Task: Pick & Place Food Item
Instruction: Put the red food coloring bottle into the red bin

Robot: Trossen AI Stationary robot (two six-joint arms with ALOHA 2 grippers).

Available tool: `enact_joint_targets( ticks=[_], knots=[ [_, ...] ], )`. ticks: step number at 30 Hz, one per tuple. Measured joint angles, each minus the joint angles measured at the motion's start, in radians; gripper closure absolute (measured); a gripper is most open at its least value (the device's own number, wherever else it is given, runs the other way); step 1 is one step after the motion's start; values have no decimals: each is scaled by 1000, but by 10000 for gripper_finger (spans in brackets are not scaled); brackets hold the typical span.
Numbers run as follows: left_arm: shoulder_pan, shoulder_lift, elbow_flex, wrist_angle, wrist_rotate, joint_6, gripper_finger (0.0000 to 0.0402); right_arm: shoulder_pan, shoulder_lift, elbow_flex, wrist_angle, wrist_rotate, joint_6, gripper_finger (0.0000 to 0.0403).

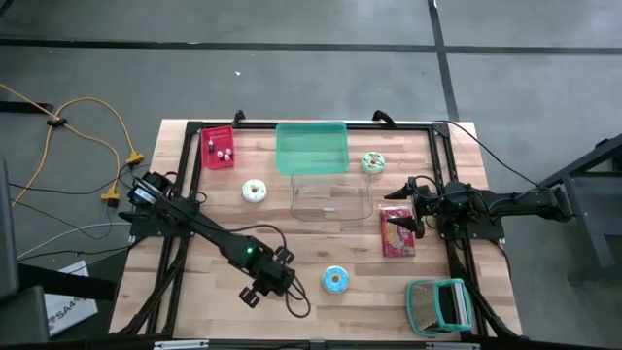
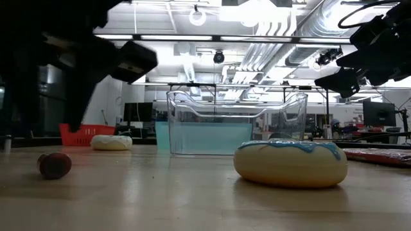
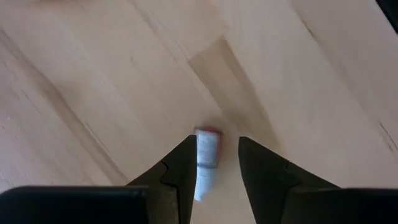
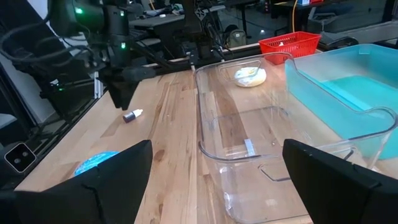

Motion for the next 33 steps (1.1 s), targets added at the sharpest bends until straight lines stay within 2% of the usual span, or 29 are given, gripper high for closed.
enact_joint_targets(
  ticks=[33],
  knots=[
    [-4,76,1,-15,-57,-37,288,0,0,0,1,-2,0,53]
  ],
)
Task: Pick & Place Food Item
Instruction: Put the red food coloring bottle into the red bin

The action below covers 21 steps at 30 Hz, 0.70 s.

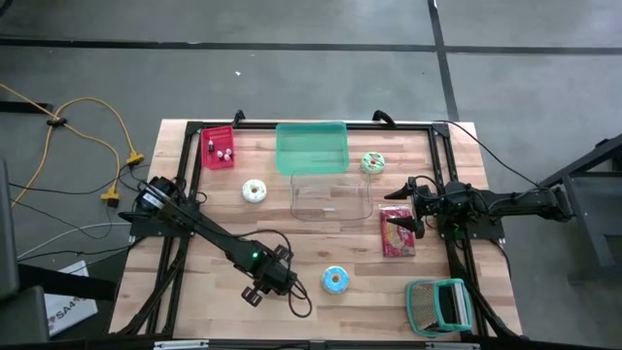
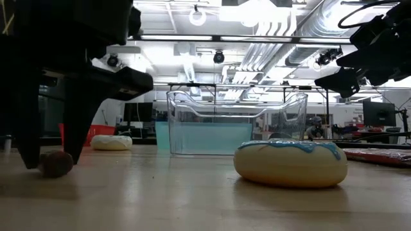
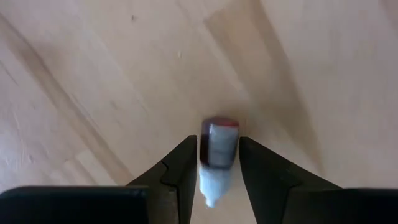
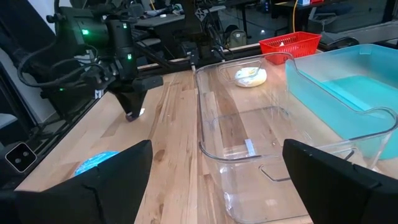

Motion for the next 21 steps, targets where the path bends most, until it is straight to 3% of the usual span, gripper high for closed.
enact_joint_targets(
  ticks=[21],
  knots=[
    [-5,9,0,-12,-12,-8,293,0,0,0,2,1,0,53]
  ],
)
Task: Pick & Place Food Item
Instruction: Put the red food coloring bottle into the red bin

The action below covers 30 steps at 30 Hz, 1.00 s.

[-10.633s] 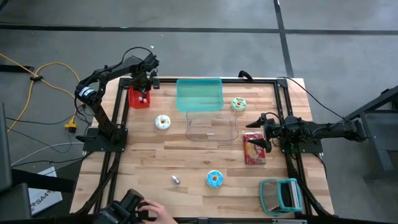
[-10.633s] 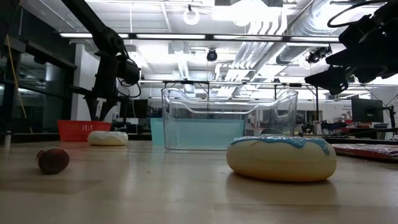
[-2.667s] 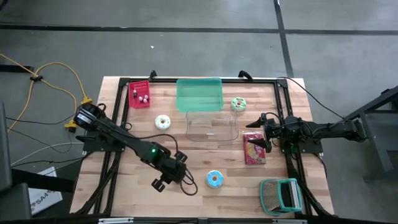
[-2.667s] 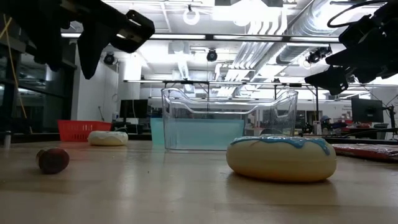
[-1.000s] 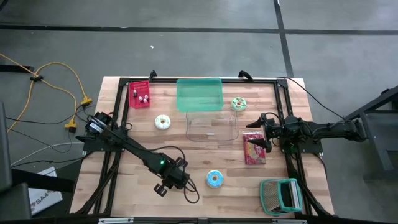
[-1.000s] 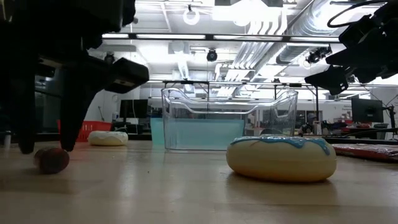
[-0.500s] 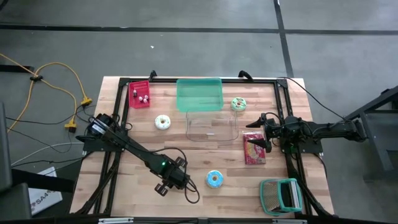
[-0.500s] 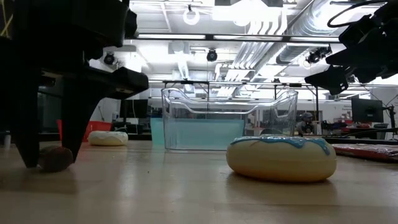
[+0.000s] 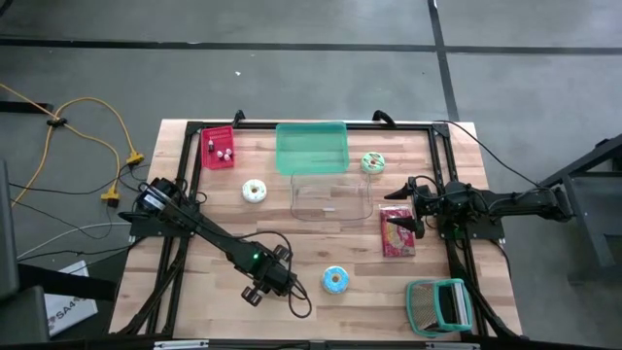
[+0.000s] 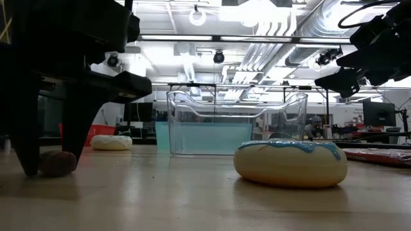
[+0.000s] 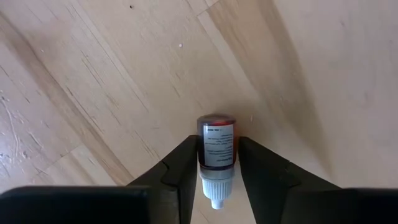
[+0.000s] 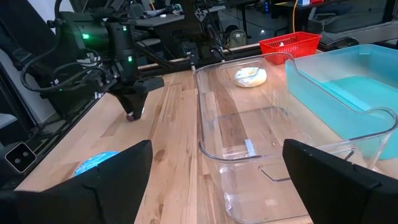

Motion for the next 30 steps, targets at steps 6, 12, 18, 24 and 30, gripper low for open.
enact_joint_targets(
  ticks=[6,12,18,24,30],
  knots=[
    [0,0,0,0,0,0,310,0,0,0,0,0,0,53],
    [0,0,0,0,0,0,313,0,0,0,0,0,0,53],
    [0,0,0,0,0,0,314,0,0,0,0,0,0,53],
    [0,0,0,0,0,0,314,0,0,0,0,-1,0,53],
    [0,0,0,0,0,0,314,0,0,0,0,-1,0,53]
  ],
)
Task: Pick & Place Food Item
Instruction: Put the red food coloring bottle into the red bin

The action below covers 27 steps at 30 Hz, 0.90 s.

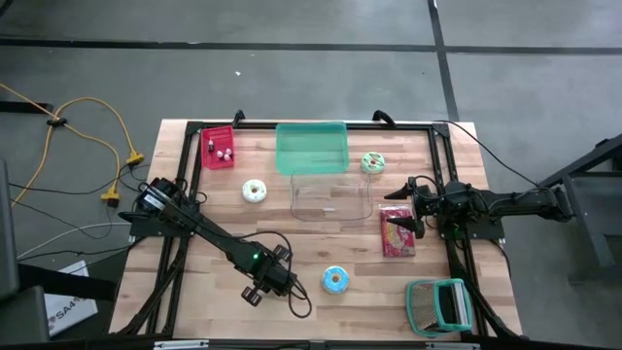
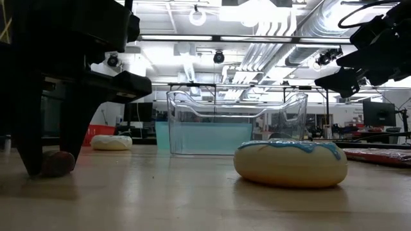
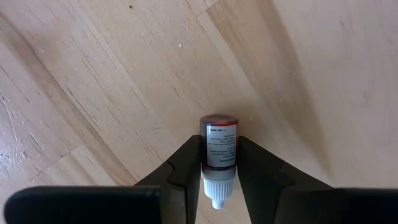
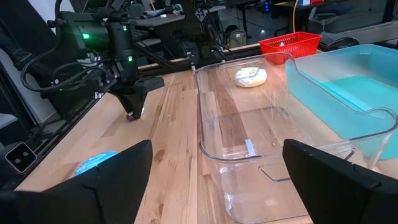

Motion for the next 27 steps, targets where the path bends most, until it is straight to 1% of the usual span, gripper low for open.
enact_joint_targets(
  ticks=[8,22,27],
  knots=[
    [3,-23,0,-5,4,-5,315,0,0,0,0,0,0,53],
    [7,-169,0,-37,-3,-12,315,0,0,0,0,0,0,53],
    [8,-181,0,-38,-8,-15,315,0,0,0,0,0,0,53]
  ],
)
